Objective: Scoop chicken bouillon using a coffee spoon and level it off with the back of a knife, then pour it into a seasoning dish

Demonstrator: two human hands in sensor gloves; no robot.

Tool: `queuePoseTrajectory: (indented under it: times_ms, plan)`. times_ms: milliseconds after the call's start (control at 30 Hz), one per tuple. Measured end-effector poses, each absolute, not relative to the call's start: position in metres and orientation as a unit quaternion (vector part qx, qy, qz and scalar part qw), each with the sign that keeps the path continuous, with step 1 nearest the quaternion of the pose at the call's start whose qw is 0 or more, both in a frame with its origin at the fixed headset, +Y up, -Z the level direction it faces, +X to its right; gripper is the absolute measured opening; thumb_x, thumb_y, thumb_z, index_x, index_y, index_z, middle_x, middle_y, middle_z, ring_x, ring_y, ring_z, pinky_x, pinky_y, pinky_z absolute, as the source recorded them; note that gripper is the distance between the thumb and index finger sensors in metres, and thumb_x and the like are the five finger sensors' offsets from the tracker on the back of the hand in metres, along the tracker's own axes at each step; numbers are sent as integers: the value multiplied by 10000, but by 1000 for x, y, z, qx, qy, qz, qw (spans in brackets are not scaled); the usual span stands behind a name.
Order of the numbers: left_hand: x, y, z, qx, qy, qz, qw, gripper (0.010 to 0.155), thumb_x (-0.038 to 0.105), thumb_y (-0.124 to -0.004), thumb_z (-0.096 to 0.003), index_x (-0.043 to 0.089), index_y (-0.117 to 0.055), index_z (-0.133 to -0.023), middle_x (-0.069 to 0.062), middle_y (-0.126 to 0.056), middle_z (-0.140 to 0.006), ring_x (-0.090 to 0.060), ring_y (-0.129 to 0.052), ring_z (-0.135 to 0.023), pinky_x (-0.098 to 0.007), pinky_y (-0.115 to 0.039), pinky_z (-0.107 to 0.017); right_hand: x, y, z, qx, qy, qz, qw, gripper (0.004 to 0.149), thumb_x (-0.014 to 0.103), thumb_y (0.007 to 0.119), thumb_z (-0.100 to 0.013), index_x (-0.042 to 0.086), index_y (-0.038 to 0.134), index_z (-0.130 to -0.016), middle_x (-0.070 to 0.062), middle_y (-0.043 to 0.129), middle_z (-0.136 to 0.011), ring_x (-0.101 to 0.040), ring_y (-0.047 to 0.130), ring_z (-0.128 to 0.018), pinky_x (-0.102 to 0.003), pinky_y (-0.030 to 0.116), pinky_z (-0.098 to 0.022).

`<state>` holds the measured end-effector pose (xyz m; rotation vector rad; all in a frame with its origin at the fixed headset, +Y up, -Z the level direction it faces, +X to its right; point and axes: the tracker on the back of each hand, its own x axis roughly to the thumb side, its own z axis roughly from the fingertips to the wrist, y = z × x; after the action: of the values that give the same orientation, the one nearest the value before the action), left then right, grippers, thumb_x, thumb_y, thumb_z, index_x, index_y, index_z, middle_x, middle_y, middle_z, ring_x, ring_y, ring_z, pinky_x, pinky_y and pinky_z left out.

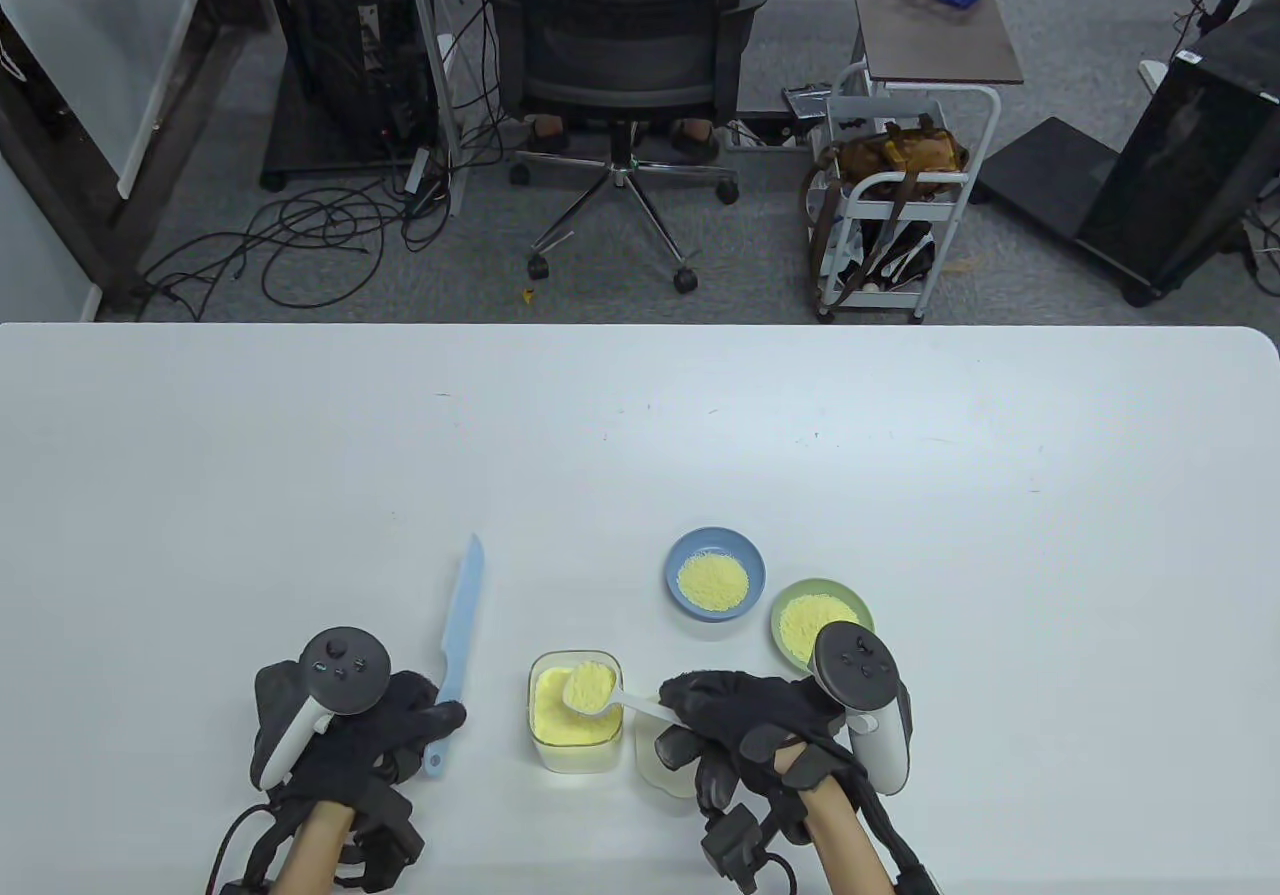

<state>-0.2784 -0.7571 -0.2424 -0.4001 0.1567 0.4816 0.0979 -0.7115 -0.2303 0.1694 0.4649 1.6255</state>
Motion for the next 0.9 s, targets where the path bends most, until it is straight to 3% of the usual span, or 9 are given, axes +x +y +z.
queuePoseTrajectory:
  times_ms: [200,267,400,533,700,800,900]
  plan:
    - [-278,-771,-247,-216,101,174,955,464,451,-896,-371,147,-868,-720,-61,-987,-481,-156,-1023,-291,-327,-826,-291,99,-710,-228,83,205,712,666,418,160,734,-420,-138,721,-712,-287,950,-334,66,967,71,-268,928,27]
    - [-276,-772,-247,-210,106,177,956,465,445,-908,-353,141,-871,-703,-66,-982,-465,-160,-1016,-275,-332,-821,-282,98,-709,-227,87,202,716,663,418,162,734,-418,-136,722,-712,-285,951,-332,67,967,73,-267,929,28]
    - [-272,-767,-244,-172,105,79,976,503,493,-895,-299,170,-874,-683,-35,-984,-454,-133,-1011,-270,-322,-825,-283,98,-709,-227,90,204,715,663,418,163,733,-420,-135,721,-713,-284,951,-335,67,968,70,-267,929,25]
    - [-270,-766,-242,-161,106,62,979,563,516,-887,-284,164,-858,-722,-39,-980,-484,-135,-1011,-300,-324,-824,-302,97,-710,-227,86,205,713,665,419,163,733,-421,-135,720,-715,-285,950,-338,65,969,69,-270,929,22]
    - [-264,-754,-237,-117,78,68,988,610,500,-916,-289,168,-835,-794,-58,-990,-588,-167,-1033,-398,-340,-830,-355,100,-712,-226,83,201,711,669,419,163,732,-422,-134,717,-717,-286,949,-342,64,970,64,-270,929,19]
    - [-262,-739,-229,-47,55,120,990,623,512,-900,-312,170,-817,-826,-71,-986,-637,-183,-1039,-449,-351,-830,-387,105,-712,-226,78,193,708,675,421,163,734,-420,-135,718,-716,-289,948,-346,60,969,64,-274,927,19]
    - [-260,-734,-223,3,36,159,987,764,610,-768,-381,165,-658,-991,-150,-848,-918,-291,-955,-750,-438,-763,-560,111,-712,-225,73,185,701,685,421,162,735,-419,-136,718,-716,-292,947,-346,59,969,66,-275,926,20]
